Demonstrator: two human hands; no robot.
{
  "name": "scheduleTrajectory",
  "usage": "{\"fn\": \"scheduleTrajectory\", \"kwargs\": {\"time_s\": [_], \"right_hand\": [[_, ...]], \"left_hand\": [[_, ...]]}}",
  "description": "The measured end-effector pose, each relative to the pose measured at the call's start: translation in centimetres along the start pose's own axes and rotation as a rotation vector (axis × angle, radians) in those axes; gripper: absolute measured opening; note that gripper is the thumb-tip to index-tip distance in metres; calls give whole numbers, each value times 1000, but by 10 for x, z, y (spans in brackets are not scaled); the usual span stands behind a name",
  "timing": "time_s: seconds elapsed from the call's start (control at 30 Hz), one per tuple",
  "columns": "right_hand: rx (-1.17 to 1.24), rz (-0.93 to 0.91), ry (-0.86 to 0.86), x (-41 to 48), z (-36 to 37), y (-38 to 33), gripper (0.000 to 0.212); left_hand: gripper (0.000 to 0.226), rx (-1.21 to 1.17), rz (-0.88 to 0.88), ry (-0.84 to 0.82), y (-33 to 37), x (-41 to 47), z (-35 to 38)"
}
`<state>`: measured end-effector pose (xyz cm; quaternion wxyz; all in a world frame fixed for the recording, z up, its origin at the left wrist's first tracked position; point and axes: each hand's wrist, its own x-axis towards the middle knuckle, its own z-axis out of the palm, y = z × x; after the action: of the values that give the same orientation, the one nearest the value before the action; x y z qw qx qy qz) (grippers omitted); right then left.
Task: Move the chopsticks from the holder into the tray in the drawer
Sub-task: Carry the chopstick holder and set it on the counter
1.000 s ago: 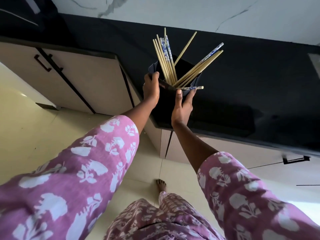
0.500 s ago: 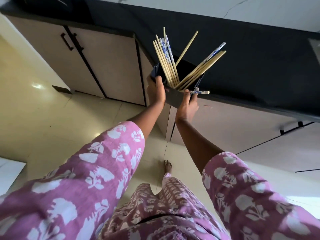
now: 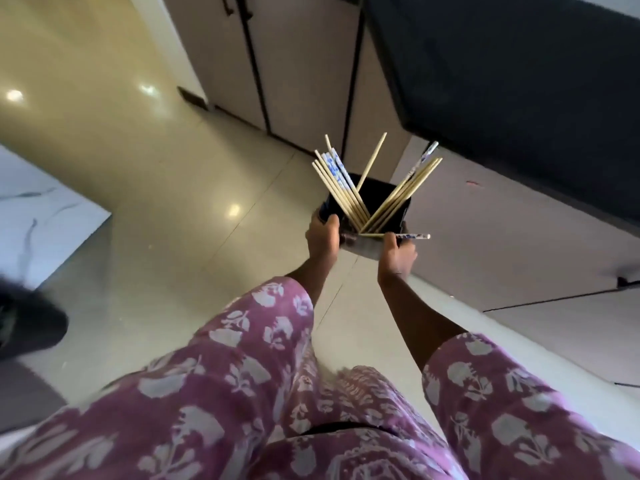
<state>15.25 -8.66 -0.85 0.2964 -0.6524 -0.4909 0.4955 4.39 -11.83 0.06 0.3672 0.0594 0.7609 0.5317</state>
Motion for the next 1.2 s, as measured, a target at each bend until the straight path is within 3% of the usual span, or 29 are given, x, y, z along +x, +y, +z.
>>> {"fn": "scheduleTrajectory", "kwargs": {"time_s": [0.13, 0.23, 0.33, 0.43, 0.53, 0.6, 0.93, 1.03, 1.2], "right_hand": [[-117, 2, -96, -12, -7, 34, 36], [-213, -18, -226, -23, -19, 58, 27], [-263, -65, -427, -38, -31, 80, 4], [-316, -52, -592, -55, -35, 101, 12], [-443, -83, -751, -88, -39, 117, 21], [-486, -112, -848, -111, -43, 129, 16], [-688, -304, -1513, -265, -62, 195, 27], [-848, -351, -1641, -316, -74, 226, 20], [-1058, -607, -1866, -395, -110, 269, 15]], "left_hand": [[53, -52, -115, 88, -52, -27, -18], [62, -147, -199, 201, -93, -50, -22], [53, -259, -294, 350, -132, -82, -29], [43, -388, -363, 466, -163, -115, -43], [43, -461, -371, 602, -192, -160, -61], [44, -535, -365, 692, -210, -191, -71], [42, -1093, -413, 1269, -317, -360, -113], [42, -1270, -378, 1440, -350, -412, -117], [43, -1516, -336, 1692, -393, -496, -119]]}}
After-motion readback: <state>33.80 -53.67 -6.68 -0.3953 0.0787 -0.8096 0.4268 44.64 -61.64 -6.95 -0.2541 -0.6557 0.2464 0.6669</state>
